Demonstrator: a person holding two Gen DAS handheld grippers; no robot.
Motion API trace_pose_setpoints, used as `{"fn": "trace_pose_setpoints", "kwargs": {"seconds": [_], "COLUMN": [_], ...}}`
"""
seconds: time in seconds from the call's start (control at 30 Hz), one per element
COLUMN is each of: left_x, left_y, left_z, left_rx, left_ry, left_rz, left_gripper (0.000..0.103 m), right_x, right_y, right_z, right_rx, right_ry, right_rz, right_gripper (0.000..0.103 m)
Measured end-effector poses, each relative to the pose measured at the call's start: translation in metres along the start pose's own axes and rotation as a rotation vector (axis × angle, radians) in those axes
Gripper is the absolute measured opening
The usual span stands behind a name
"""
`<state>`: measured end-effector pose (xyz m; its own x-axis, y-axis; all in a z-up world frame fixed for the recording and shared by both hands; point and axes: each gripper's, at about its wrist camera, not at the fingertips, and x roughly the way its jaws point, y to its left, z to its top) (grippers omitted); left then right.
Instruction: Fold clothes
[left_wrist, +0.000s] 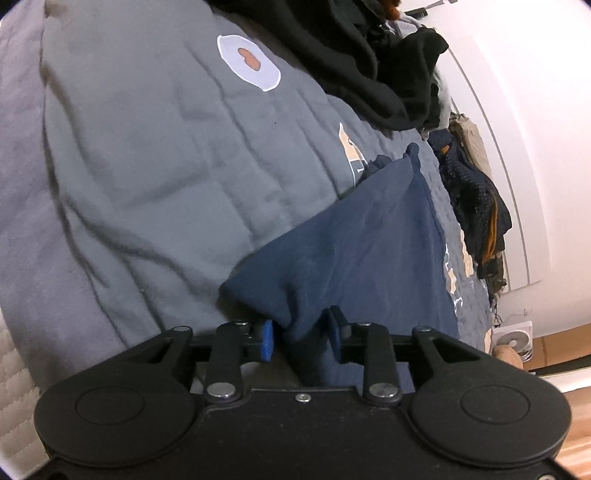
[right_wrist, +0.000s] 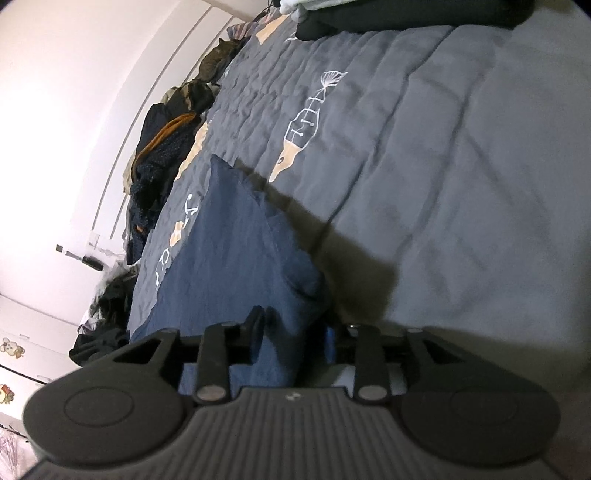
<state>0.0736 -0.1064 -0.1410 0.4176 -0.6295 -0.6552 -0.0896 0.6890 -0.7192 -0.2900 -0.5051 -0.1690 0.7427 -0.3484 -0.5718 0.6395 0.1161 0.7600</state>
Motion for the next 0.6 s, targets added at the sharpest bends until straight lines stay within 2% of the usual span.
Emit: {"fn": "trace_pose_setpoints", "kwargs": {"seconds": [0.1, 0.17, 0.2, 0.27, 0.6], "left_x": [0.001, 0.0, 0.0, -0.002, -0.028], "left_y": [-0.001, -0.003, -0.004, -0.005, -0.005], "left_z": [-0.001, -0.001, -0.001, 0.0, 0.002], "left_rx": [0.013, 0.032, 0.041, 0.046, 0.052], "left_ry": [-0.009, -0.014, -0.015, -0.018, -0.035], "left_rz": [-0.001, -0.007, -0.012, -0.022, -0.081], "left_gripper": [0.03, 0.016, 0.015, 0.012, 0.008], "right_x": [0.0, 0.001, 0.001, 0.0, -0.035], "right_y": [-0.001, -0.001, -0.001, 0.0, 0.013], "right_z": [-0.002, -0.002, -0.002, -0.001, 0.002], "right_rx": [0.007, 0.002, 0.005, 0.015, 0.026], "right_ry": [-0.008, -0.01, -0.01, -0.01, -0.032], "right_rz": [0.012, 0.014, 0.021, 0.037, 0.114], "right_gripper": [0.031, 0.023, 0.013, 0.006, 0.004]}}
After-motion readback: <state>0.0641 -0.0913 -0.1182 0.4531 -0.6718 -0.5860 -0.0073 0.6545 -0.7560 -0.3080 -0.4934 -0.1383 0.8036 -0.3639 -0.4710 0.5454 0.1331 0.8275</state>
